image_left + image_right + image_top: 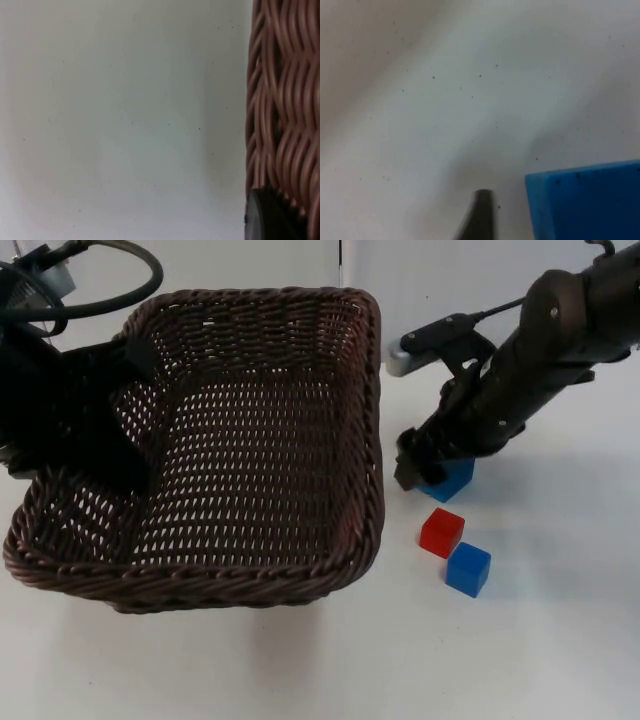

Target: Pick up the basket with the left hand and place the largest block into the basket with the right hand.

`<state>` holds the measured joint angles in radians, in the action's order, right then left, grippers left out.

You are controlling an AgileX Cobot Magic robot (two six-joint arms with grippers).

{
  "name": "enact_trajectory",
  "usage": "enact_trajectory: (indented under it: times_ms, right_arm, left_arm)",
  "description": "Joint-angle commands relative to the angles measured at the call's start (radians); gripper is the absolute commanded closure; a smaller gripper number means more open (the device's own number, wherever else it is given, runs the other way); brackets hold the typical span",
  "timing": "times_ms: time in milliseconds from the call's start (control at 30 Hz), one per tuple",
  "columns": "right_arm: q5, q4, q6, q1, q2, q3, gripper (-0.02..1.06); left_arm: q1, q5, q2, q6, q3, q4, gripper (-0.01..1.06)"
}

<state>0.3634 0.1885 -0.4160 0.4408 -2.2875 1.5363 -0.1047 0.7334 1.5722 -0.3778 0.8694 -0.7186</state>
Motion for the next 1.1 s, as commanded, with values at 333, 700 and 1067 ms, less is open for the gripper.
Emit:
enact_trajectory:
  times_ms: [333, 700, 1067]
  right_arm:
    - [0.03, -0.004, 0.004, 0.001, 0.165, 0.004, 1.04]
    - [0.185, -0.032, 0.004, 0.001, 0.451, 0.004, 1.04]
    - [0.198, -0.028, 0.004, 0.001, 0.558, 0.004, 1.05]
  left_arm:
    - [0.0, -0.017, -0.017, 0.006, 0.003, -0.015, 1.05]
    - [0.0, -0.017, -0.017, 0.006, 0.003, -0.005, 1.05]
    - [0.0, -0.015, -0.017, 0.006, 0.003, -0.007, 1.05]
